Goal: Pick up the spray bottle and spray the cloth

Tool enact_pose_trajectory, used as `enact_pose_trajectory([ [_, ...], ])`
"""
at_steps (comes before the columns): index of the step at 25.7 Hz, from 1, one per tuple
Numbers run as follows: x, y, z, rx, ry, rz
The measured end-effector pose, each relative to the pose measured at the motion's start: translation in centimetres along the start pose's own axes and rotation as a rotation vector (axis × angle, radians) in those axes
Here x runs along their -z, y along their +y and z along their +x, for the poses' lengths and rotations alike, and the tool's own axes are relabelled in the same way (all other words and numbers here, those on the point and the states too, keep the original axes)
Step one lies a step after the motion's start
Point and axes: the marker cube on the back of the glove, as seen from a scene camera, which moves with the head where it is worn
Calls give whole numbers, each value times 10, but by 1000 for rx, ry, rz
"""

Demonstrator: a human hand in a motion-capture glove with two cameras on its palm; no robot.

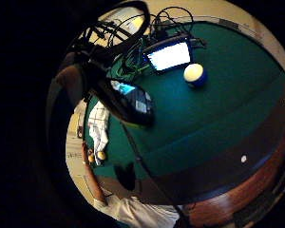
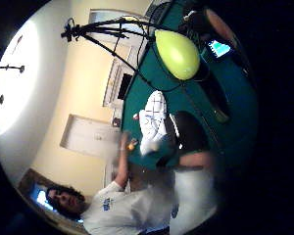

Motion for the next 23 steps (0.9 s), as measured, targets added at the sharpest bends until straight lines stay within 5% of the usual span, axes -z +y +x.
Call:
enact_pose_trajectory([
  [23, -1, 11, 22, -30, -109, 129],
])
